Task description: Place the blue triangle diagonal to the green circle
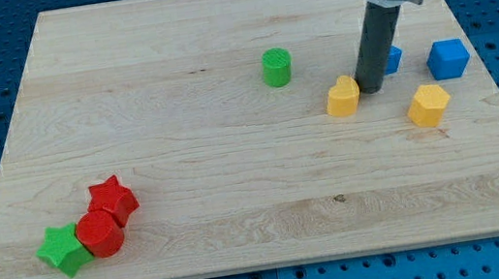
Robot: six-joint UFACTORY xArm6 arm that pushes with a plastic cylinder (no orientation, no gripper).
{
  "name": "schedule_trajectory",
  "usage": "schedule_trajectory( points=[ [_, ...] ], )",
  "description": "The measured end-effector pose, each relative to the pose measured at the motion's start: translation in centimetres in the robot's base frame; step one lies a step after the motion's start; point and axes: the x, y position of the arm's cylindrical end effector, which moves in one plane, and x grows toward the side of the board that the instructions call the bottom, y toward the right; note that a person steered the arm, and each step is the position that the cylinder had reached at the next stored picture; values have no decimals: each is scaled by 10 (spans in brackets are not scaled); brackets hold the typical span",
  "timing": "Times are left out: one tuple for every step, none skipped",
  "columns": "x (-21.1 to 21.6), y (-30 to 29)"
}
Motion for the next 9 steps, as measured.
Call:
schedule_trajectory(
  points=[
    [0, 23],
    [0, 27],
    [-14, 22],
    [-43, 12],
    [-57, -5],
    [-62, 1],
    [-60, 30],
    [-65, 49],
    [-88, 49]
  ],
)
